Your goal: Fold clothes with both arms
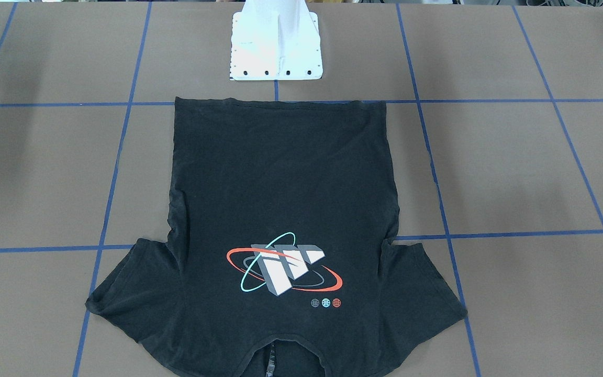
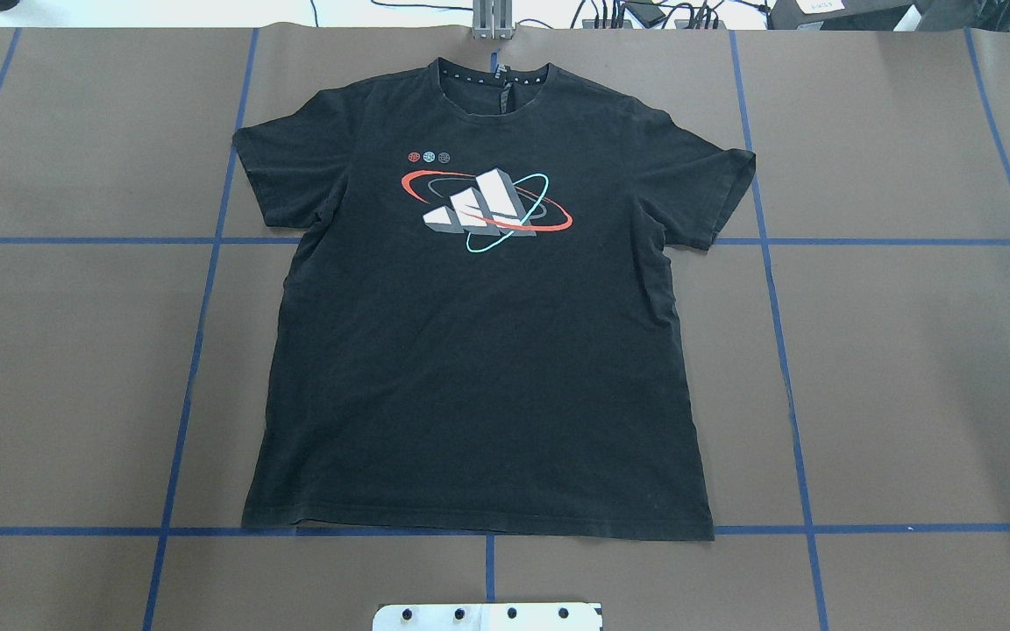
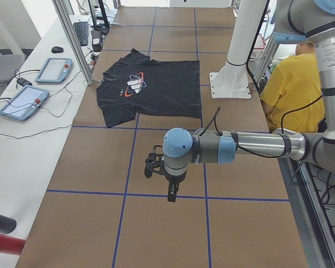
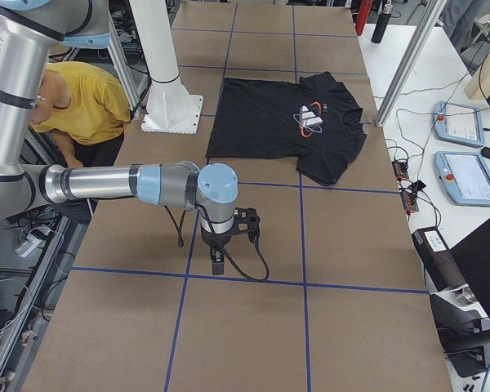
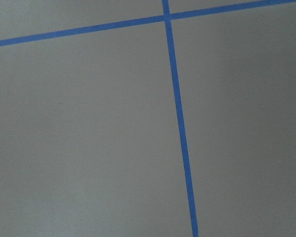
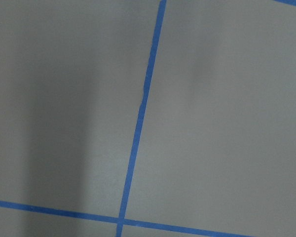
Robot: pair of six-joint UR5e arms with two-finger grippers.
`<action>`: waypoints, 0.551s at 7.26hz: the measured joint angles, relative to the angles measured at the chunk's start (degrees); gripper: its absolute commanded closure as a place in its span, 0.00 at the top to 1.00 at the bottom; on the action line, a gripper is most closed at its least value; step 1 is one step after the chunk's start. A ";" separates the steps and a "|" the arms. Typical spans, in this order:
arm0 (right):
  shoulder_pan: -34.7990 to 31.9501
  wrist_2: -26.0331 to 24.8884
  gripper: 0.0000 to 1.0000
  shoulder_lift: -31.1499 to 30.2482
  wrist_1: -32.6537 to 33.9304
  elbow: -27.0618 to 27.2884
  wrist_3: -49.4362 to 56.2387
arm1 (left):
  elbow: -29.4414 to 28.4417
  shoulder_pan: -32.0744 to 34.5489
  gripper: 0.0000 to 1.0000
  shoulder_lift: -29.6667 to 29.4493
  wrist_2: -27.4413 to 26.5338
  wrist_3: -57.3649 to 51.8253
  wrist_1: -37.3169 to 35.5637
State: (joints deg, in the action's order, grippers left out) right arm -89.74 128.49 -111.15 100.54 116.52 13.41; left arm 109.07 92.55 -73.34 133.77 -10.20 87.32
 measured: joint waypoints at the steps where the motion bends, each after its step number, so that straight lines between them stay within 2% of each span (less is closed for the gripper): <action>1: 0.00 0.00 1.00 0.06 -0.01 0.01 0.04 | 0.03 0.00 1.00 -0.10 0.08 -0.03 0.33; 4: 0.00 0.00 1.00 0.32 -0.13 0.21 0.12 | 1.11 0.00 1.00 -0.25 -0.05 -0.33 1.52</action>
State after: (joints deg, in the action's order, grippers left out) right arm -89.74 128.50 -110.82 100.41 116.73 13.53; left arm 110.18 92.55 -73.59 133.71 -10.53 88.84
